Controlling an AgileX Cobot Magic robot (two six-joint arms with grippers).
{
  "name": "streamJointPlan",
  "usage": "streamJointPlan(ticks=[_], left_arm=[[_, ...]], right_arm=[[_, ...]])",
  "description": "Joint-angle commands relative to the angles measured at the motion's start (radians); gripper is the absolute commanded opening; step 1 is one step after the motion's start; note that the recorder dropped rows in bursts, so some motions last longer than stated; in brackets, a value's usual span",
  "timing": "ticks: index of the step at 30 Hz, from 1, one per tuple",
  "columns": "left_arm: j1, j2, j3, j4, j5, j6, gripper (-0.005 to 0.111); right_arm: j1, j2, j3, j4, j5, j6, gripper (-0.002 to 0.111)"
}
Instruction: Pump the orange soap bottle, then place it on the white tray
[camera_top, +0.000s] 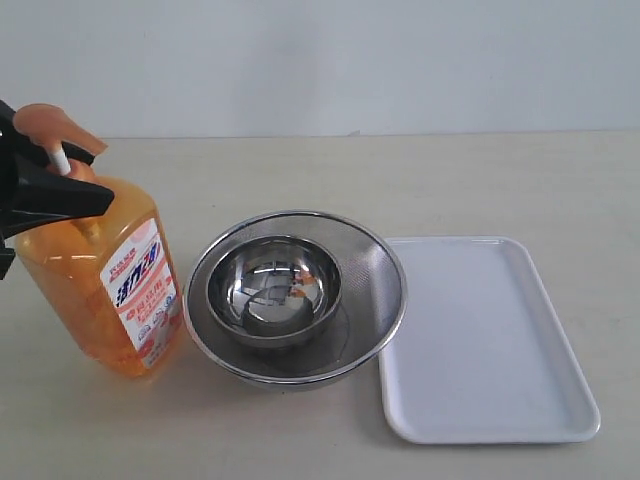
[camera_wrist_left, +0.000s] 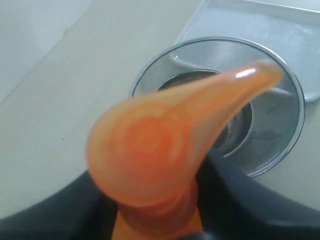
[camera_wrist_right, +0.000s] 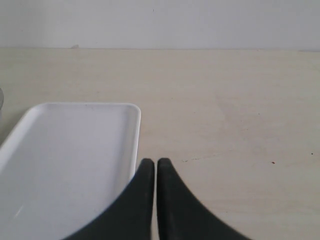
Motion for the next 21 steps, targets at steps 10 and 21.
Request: streamJointPlan(ticks=[10, 21], left_arm=[[0.001, -0.006, -0.018, -0.046, 0.013, -0.025, 0.054], [0.001, -0.051, -0.018, 0.118, -0.005, -0.16, 0.078]], right_arm=[[0.002, -0.005, 0.0, -0.001, -0.01, -0.004, 0.0], [0.002, -0.005, 0.0, -0.001, -0.01, -0.004, 0.0]])
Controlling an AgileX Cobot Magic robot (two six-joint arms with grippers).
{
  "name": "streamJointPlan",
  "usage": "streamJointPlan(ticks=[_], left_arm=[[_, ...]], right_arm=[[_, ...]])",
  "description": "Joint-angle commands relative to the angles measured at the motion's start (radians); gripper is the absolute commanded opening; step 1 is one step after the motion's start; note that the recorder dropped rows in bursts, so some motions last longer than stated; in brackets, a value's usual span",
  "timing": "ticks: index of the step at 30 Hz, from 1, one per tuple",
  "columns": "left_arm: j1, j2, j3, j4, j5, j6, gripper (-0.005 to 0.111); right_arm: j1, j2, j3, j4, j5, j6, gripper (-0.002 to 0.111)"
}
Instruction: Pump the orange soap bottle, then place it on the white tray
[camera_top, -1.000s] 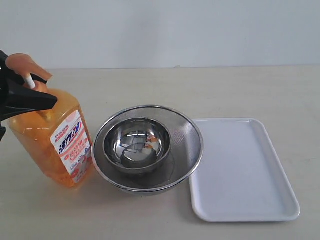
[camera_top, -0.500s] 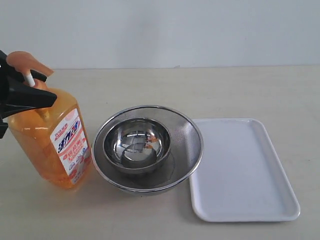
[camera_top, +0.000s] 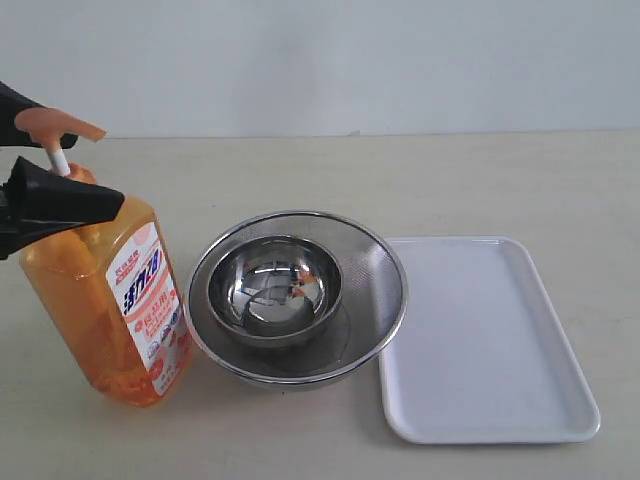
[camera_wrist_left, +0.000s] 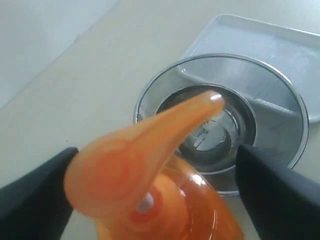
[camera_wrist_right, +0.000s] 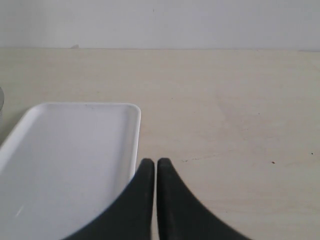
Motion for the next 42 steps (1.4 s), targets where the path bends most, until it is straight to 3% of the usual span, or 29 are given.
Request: streamJointPlan(ticks=[1, 5, 14, 22, 30, 35, 39, 42], left_arm=[[0.001, -0.087, -0.006, 0.208, -0.009, -0.147, 0.078], [0.001, -0.256, -0.006, 0.335, 0.06, -0.399, 0.078], [0.001, -0.49, 0.0, 0.339, 0.257, -0.624, 0.078], [0.001, -0.587, 0.119, 0.335, 0.248, -0.683, 0.078], [0.001, -0.598, 0.283, 0.216, 0.155, -0.694, 0.078], [0.001, -0.598, 0.31, 0.197, 0.112, -0.694, 0.078], [0.001, -0.598, 0.31, 0.197, 0.089, -0.696, 0.078], [0.001, -0.598, 0.31, 0.216, 0.072, -0.698, 0.078]], right_arm=[[0.002, -0.005, 0.0, -0.001, -0.01, -0.004, 0.0], [0.002, -0.005, 0.0, -0.001, -0.01, -0.004, 0.0], [0.002, -0.005, 0.0, -0.001, -0.01, -0.004, 0.0], [0.003, -0.005, 0.0, -0.014, -0.01, -0.014, 0.0], [0.003, -0.005, 0.0, -0.014, -0.022, -0.014, 0.0], [0.003, -0.005, 0.0, 0.115, -0.163, 0.09, 0.0], [0.003, -0.005, 0.0, 0.281, -0.41, 0.252, 0.0], [0.003, -0.005, 0.0, 0.307, -0.379, 0.289, 0.0]])
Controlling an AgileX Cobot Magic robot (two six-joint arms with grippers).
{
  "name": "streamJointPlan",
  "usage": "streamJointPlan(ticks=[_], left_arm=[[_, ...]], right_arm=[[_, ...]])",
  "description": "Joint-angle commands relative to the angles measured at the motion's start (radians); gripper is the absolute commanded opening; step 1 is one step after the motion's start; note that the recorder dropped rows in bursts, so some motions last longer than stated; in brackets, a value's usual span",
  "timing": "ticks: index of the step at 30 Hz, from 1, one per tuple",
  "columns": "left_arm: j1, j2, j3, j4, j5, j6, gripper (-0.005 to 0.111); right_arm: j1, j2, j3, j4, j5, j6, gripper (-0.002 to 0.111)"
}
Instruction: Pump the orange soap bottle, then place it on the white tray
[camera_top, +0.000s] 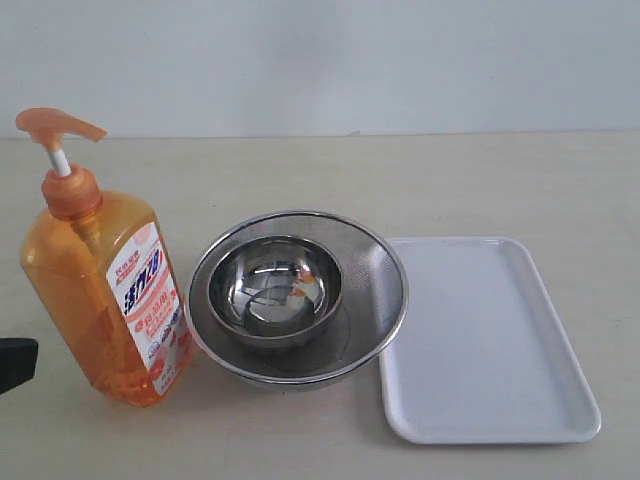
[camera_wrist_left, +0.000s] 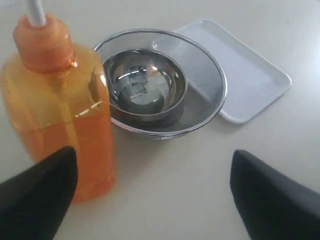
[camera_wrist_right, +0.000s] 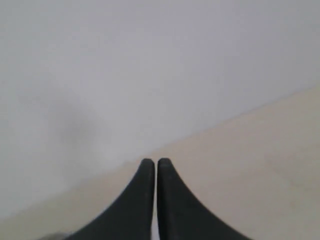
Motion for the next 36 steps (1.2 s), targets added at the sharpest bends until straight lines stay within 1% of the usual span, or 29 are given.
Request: streamJointPlan(ticks=[1, 4, 7, 9, 10, 13, 17, 20, 22, 26, 28, 33, 35, 36], left_arm=[[0.001, -0.005, 0.004, 0.015, -0.043, -0.022, 0.078], [0.001, -0.005, 0.004, 0.098, -0.078, -0.077, 0.078], [0.001, -0.005, 0.004, 0.219, -0.075, -0.218, 0.078], [0.001, -0.005, 0.02, 0.246, -0.068, -0.272, 0.078], [0.001, -0.005, 0.03, 0.242, -0.07, -0.275, 0.078], [0.001, -0.002, 0.063, 0.201, -0.137, -0.273, 0.08], [0.001, -0.001, 0.085, 0.186, -0.176, -0.27, 0.093], [0.001, 0.0, 0.087, 0.174, -0.178, -0.27, 0.099], [0.001, 0.0, 0.087, 0.135, -0.184, -0.27, 0.101], [0.001, 0.0, 0.087, -0.06, -0.187, -0.27, 0.102], [0.001, 0.0, 0.087, -0.125, -0.199, -0.247, 0.102], [0.001, 0.0, 0.089, -0.136, -0.205, -0.076, 0.102], [0.001, 0.0, 0.108, -0.184, -0.218, -0.001, 0.102], [0.001, 0.0, 0.13, -0.238, -0.245, 0.057, 0.102]], right_arm=[[0.003, -0.005, -0.015, 0.055, 0.025, 0.05, 0.0], [0.003, 0.06, -0.07, 0.054, 0.122, -0.028, 0.0], [0.003, 0.147, -0.119, 0.054, 0.132, -0.079, 0.0], [0.003, 0.209, -0.151, 0.054, 0.13, -0.146, 0.0], [0.003, 0.247, -0.167, 0.054, 0.13, -0.183, 0.0], [0.003, 0.373, -0.216, 0.054, 0.13, -0.248, 0.0], [0.003, 0.526, -0.251, 0.054, 0.107, -0.27, 0.0], [0.003, 0.616, -0.268, 0.054, 0.086, -0.27, 0.0], [0.003, 0.668, -0.275, 0.054, 0.066, -0.27, 0.0], [0.003, 0.736, -0.282, 0.054, 0.032, -0.268, 0.0], [0.003, 0.753, -0.282, 0.054, 0.026, -0.268, 0.0], [0.003, 0.76, -0.282, 0.054, 0.026, -0.268, 0.0], [0.003, 0.76, -0.282, 0.054, 0.02, -0.268, 0.0], [0.003, 0.76, -0.282, 0.054, 0.018, -0.268, 0.0]])
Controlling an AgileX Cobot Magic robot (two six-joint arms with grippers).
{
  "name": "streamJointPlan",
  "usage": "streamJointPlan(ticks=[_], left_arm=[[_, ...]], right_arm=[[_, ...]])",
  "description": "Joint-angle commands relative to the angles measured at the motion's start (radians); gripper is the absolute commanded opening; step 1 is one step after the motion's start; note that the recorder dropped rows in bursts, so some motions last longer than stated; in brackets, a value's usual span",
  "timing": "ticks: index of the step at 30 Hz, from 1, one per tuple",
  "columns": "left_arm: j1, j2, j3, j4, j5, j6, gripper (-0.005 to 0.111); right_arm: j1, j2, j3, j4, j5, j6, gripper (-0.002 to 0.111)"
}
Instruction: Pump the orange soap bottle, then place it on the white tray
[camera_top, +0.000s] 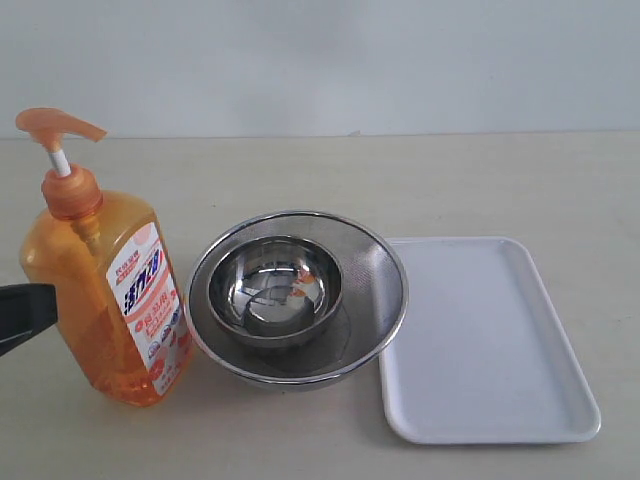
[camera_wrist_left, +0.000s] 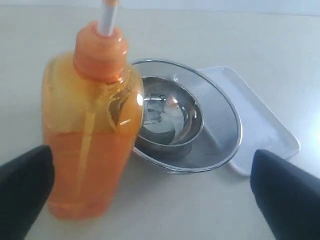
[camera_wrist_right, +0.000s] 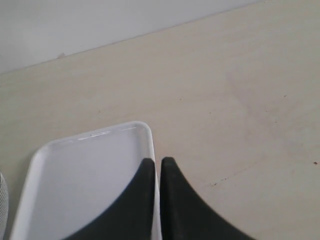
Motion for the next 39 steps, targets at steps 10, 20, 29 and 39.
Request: streamJointPlan(ticks=[10, 20, 29, 39], left_arm=[[0.001, 0.0, 0.346, -0.822, -0.196, 0.953, 0.102], [0.001, 0.0, 0.374, -0.822, -0.178, 1.182, 0.102], [0.001, 0.002, 0.276, -0.822, -0.254, 1.11, 0.102], [0.001, 0.248, 0.225, -0.822, -0.117, 1.246, 0.102]], right_arm=[[0.003, 0.002, -0.006, -0.003, -0.033, -0.011, 0.0], [0.003, 0.002, -0.006, -0.003, -0.071, -0.002, 0.0], [0.003, 0.002, -0.006, -0.003, -0.051, 0.0, 0.0], [0.003, 0.002, -0.006, -0.003, -0.057, 0.0, 0.0]])
